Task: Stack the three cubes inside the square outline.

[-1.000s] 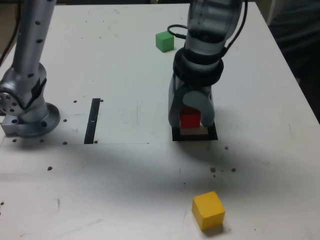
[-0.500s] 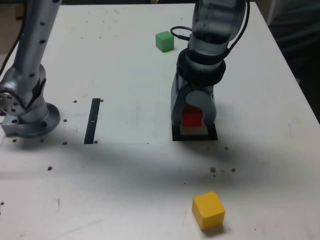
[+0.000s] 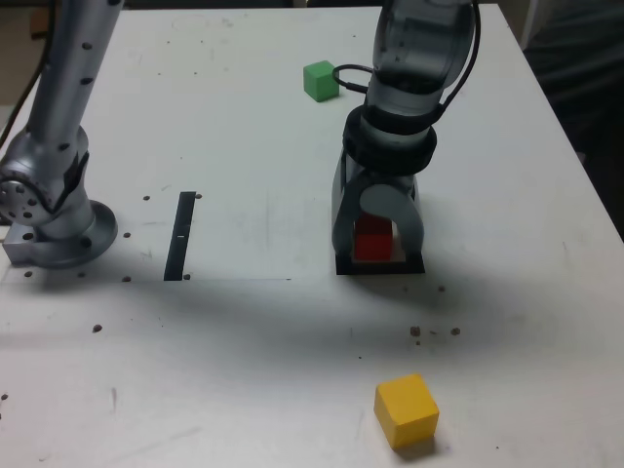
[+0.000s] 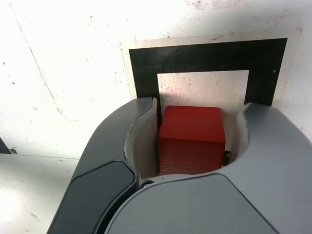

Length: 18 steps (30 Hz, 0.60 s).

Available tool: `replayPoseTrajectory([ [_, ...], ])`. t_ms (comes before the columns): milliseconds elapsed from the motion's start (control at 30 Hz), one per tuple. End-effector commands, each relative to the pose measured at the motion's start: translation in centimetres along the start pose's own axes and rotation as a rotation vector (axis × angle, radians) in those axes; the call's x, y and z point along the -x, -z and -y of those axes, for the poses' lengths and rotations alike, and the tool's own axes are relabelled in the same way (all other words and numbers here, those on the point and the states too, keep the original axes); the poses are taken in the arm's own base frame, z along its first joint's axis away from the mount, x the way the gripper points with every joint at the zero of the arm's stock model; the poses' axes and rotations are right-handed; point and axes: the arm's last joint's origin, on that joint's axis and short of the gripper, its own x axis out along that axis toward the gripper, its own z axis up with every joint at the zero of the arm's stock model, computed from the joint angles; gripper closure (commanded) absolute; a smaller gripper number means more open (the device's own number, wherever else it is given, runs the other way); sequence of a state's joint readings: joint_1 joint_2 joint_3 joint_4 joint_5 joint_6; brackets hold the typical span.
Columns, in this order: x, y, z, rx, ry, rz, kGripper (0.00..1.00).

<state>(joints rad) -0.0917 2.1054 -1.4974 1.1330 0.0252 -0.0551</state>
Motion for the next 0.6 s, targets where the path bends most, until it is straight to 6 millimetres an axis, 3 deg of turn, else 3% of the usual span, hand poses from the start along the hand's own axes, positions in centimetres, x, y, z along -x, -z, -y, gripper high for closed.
replayPoseTrajectory([
  [0, -0.1, 0.0, -0.1, 0.001, 0.002, -0.003, 0.04],
  [267, 0.6, 0.6, -0.2, 0.006, -0.013, 0.013, 0.01],
  [567, 2.5, 2.9, -0.3, 0.020, -0.089, 0.034, 0.01],
])
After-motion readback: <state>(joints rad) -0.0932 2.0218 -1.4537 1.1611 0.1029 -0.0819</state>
